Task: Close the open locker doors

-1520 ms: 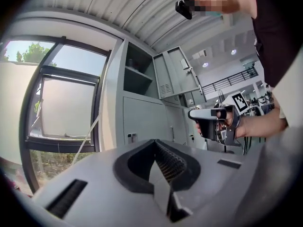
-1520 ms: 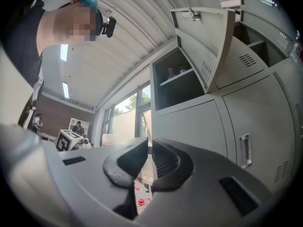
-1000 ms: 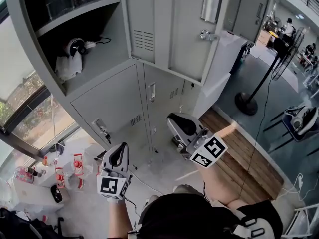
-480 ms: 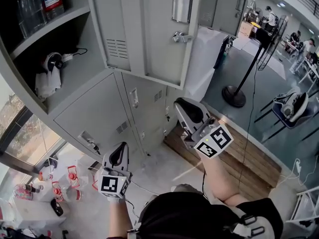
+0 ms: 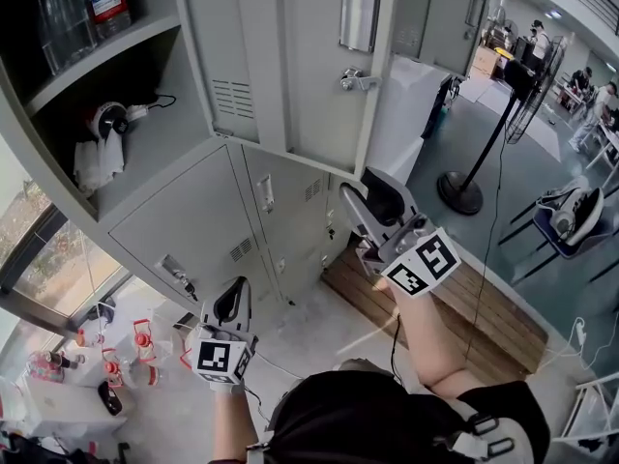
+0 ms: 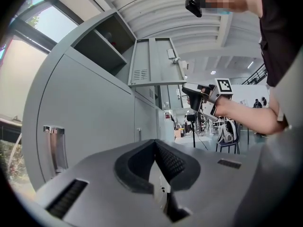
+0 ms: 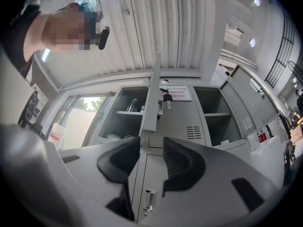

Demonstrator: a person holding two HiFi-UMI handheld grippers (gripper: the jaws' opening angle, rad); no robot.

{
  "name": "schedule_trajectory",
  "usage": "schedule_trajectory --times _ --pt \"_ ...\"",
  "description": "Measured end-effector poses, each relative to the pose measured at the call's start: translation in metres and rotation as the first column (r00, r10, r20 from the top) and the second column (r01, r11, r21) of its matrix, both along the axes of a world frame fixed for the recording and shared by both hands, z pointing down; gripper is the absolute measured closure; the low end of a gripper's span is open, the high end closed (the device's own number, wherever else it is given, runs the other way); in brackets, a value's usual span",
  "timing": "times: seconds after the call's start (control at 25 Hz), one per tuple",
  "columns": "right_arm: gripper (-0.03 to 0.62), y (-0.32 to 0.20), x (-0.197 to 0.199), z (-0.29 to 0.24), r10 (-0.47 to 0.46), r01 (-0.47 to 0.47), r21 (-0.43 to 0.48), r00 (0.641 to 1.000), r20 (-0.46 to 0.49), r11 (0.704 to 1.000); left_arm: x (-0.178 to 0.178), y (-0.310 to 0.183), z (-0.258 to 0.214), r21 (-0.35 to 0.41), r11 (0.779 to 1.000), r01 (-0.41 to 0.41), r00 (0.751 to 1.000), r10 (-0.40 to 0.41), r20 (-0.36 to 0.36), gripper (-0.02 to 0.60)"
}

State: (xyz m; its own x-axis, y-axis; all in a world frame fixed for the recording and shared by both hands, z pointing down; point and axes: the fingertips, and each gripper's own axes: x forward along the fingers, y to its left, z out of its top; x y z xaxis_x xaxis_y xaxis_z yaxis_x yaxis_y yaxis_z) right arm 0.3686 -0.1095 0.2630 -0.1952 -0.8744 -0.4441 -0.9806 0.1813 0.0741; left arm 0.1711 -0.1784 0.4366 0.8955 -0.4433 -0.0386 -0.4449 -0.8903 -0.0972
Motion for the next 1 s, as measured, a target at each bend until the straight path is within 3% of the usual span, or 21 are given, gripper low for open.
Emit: schedule_trajectory --times 0.44,0.64,1.0 --pt "0.460 0.009 -0.022 -0.018 -0.038 0.039 0.050 0.999 -0.024 0.998 -0.022 0.005 0.003 -0.028 0.999 0.042 0.999 -0.042 -0.001 0.574" --pt "0.494 0.017 -0.040 -0.020 -0.042 0.044 0.065 0.999 -0.028 0.997 -0.043 0.010 0.010 -0.028 0.999 0.044 0.999 -0.044 0.001 0.574" --pt "0.496 0.022 -0.087 -0.022 -0.046 0.047 0.080 0.999 -0.010 0.996 -0.095 0.016 0.012 -0.027 0.997 0.075 0.997 -0.075 -0.005 0.574"
